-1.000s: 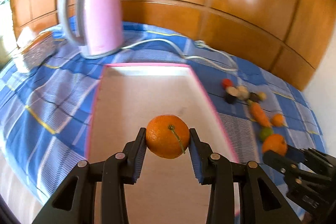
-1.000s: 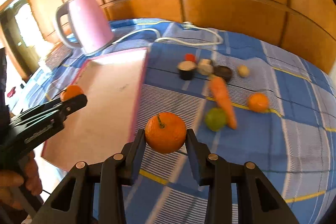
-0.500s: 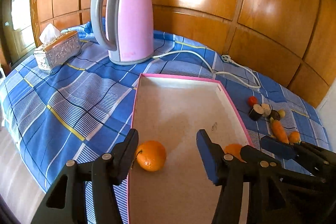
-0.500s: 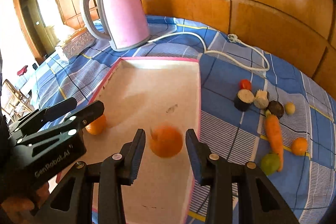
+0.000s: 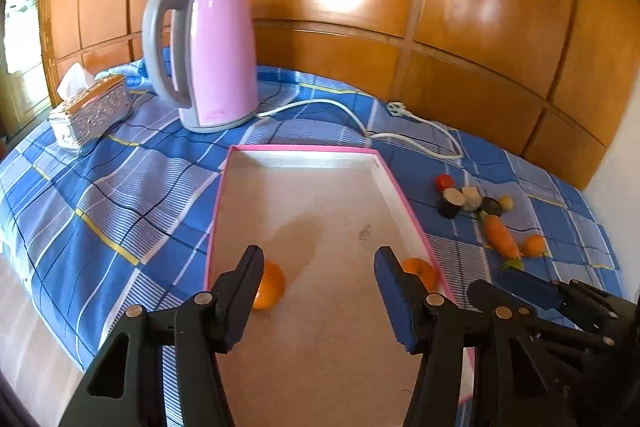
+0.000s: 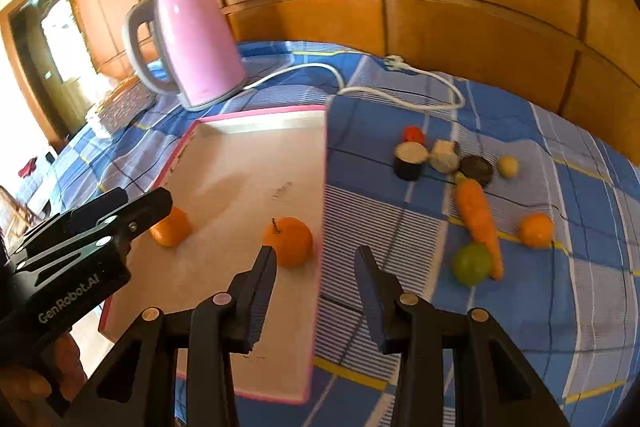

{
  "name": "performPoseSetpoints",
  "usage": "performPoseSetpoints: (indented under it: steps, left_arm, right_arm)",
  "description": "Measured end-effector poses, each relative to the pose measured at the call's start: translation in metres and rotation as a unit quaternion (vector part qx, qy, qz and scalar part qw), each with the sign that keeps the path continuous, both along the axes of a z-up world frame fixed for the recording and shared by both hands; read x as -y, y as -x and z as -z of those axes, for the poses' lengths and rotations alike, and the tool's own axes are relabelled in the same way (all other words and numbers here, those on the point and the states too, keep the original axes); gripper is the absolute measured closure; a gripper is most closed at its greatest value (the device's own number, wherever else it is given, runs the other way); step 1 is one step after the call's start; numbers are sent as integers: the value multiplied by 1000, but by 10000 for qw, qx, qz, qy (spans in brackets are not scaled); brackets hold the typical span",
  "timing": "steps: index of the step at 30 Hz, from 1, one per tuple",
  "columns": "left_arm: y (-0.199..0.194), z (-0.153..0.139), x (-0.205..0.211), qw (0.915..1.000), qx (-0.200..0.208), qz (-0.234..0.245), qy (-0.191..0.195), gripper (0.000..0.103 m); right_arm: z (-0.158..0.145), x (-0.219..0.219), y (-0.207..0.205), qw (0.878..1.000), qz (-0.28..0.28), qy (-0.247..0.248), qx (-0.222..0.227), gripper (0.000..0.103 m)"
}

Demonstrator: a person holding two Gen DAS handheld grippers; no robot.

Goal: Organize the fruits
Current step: 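Carry both held oranges into the pink-rimmed tray and open both grippers, then grasp the green lime with the left gripper while the right gripper grasps the carrot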

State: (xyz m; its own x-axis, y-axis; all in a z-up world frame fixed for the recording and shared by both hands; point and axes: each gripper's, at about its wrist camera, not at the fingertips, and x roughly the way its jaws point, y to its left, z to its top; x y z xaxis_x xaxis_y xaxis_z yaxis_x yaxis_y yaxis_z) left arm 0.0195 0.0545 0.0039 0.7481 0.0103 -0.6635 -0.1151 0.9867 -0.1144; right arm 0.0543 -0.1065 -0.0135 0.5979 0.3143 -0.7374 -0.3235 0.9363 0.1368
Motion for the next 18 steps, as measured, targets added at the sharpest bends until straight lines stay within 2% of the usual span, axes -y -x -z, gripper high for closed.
performPoseSetpoints:
  steps: [18]
  left_arm:
    - [4,4,53,9974,-65,691,-197,45]
  right_arm:
    - [8,77,6,9944,1032,-229,-81,62]
